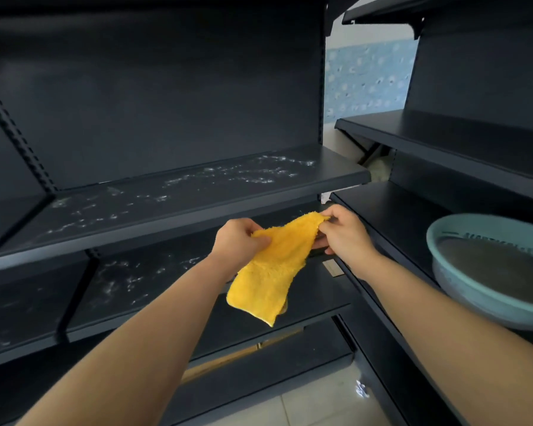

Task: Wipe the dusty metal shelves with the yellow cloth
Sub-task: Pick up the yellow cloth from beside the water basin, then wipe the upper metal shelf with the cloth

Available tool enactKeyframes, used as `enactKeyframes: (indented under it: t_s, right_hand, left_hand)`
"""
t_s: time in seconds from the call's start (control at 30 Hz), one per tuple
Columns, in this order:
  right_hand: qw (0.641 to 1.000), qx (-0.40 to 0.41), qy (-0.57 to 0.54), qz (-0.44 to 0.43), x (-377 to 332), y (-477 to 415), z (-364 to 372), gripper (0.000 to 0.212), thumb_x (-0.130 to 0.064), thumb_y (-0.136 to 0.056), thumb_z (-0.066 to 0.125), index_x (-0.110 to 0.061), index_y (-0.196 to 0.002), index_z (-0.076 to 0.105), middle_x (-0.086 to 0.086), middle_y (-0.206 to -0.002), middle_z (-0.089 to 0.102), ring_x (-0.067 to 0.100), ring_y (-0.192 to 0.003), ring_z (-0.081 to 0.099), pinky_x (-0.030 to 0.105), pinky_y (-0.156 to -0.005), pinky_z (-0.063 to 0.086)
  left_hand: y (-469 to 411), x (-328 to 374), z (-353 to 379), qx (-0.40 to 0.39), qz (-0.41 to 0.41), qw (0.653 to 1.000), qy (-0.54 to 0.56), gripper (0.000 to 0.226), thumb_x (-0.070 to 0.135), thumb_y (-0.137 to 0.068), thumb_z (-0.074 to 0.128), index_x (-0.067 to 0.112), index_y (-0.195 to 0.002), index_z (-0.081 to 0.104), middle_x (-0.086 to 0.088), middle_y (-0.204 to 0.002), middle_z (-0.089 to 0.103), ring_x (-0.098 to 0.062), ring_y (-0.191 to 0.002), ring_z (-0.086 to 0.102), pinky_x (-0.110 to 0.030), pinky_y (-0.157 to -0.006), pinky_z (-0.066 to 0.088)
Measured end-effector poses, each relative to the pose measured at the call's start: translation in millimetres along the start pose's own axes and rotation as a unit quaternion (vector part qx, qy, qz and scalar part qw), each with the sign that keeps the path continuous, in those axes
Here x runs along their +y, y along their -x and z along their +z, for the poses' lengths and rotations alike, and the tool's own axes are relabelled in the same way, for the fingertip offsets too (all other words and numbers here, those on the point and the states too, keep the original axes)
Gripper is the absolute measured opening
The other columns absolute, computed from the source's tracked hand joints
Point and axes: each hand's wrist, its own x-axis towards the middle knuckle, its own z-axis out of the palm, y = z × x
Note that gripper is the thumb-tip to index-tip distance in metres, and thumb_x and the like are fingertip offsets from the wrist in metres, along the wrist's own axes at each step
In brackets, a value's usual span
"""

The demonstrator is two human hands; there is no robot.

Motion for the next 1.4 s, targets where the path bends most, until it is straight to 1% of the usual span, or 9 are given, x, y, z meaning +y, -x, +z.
enactKeyframes:
  t_s: [0.2,0.33,0.57,0.8,0.9,1.07,1.17,1.27,1.4]
  right_hand:
    - [0.994,0.064,-0.062,0.057,-25,-37,13,0.014,-0.014,-0.091,0.046,-0.020,-0.094,0.058,0.004,-0.084,0.072,0.015,-0.055,0.070,0.024,-0.044,0.047]
    - [0.973,0.054,-0.208,0.087,-42,-63,22,0.013,-0.010,-0.098,0.041,-0.013,-0.107,0.051,0.013,-0.100,0.067,0.022,-0.072,0.074,0.034,-0.070,0.060]
    - [0.970,0.155,0.075,-0.173,-49,-112,11,0.029,0.000,-0.088,0.048,-0.016,-0.111,0.053,0.002,-0.115,0.059,0.017,-0.107,0.056,0.025,-0.084,0.044]
    - [0.910,0.152,0.249,-0.295,-41,-172,-19,0.038,0.004,-0.080,0.055,-0.009,-0.116,0.052,0.009,-0.146,0.037,0.025,-0.134,0.037,0.040,-0.111,0.031]
    - [0.882,0.163,0.299,-0.327,-36,-201,-37,0.037,0.000,-0.081,0.058,-0.010,-0.116,0.052,0.008,-0.151,0.032,0.024,-0.138,0.035,0.042,-0.118,0.004]
    - [0.874,0.139,0.296,-0.359,-39,-250,-61,0.036,-0.006,-0.085,0.058,-0.011,-0.120,0.051,0.007,-0.155,0.026,0.024,-0.141,0.031,0.046,-0.118,0.004]
    - [0.899,0.084,0.269,-0.334,-30,-276,-67,0.034,-0.009,-0.087,0.058,-0.012,-0.120,0.053,0.006,-0.147,0.039,0.025,-0.131,0.043,0.041,-0.110,0.030]
    - [0.924,0.024,0.306,-0.230,-6,-288,-69,0.031,-0.019,-0.090,0.056,-0.019,-0.120,0.054,0.003,-0.125,0.058,0.025,-0.106,0.059,0.028,-0.077,0.040]
    - [0.936,0.009,0.336,-0.107,21,-302,-72,0.044,-0.025,-0.091,0.055,-0.019,-0.133,0.045,0.006,-0.129,0.057,0.028,-0.117,0.055,0.037,-0.088,0.047]
  left_hand:
    - [-42,6,-27,0.114,0.039,0.992,0.032,0.020,0.036,-0.076,0.076,0.024,-0.079,0.059,0.003,-0.074,0.062,-0.014,-0.066,0.061,-0.032,-0.056,0.055]
    - [-67,27,-26,0.148,0.073,0.980,0.109,0.016,0.034,-0.082,0.072,0.024,-0.084,0.059,0.005,-0.071,0.065,-0.010,-0.054,0.066,-0.034,-0.059,0.060]
    - [-119,56,-13,0.175,0.124,0.965,0.150,0.014,0.023,-0.081,0.072,0.023,-0.092,0.063,0.003,-0.087,0.066,-0.011,-0.078,0.066,-0.031,-0.074,0.057]
    - [-167,89,12,0.227,0.214,0.944,0.105,0.026,0.012,-0.088,0.061,0.023,-0.113,0.063,0.008,-0.105,0.056,0.004,-0.084,0.056,0.002,-0.069,0.039]
    - [-191,108,15,0.226,0.275,0.933,0.055,0.034,0.005,-0.089,0.055,0.019,-0.120,0.060,0.006,-0.112,0.053,0.000,-0.090,0.056,-0.003,-0.081,0.042]
    - [-236,145,11,0.218,0.316,0.923,-0.027,0.049,-0.003,-0.087,0.049,0.015,-0.133,0.050,-0.001,-0.125,0.049,-0.013,-0.110,0.053,-0.022,-0.098,0.044]
    - [-252,151,19,0.210,0.289,0.934,-0.029,0.043,0.004,-0.088,0.052,0.021,-0.127,0.057,0.003,-0.120,0.055,-0.011,-0.105,0.056,-0.020,-0.091,0.045]
    - [-257,129,32,0.093,0.183,0.970,-0.127,0.033,0.015,-0.086,0.057,0.021,-0.118,0.066,0.002,-0.113,0.066,-0.016,-0.103,0.061,-0.020,-0.082,0.044]
    - [-259,103,54,0.087,0.075,0.976,-0.186,0.047,0.013,-0.087,0.055,0.021,-0.133,0.052,-0.002,-0.118,0.065,-0.022,-0.109,0.059,-0.027,-0.085,0.048]
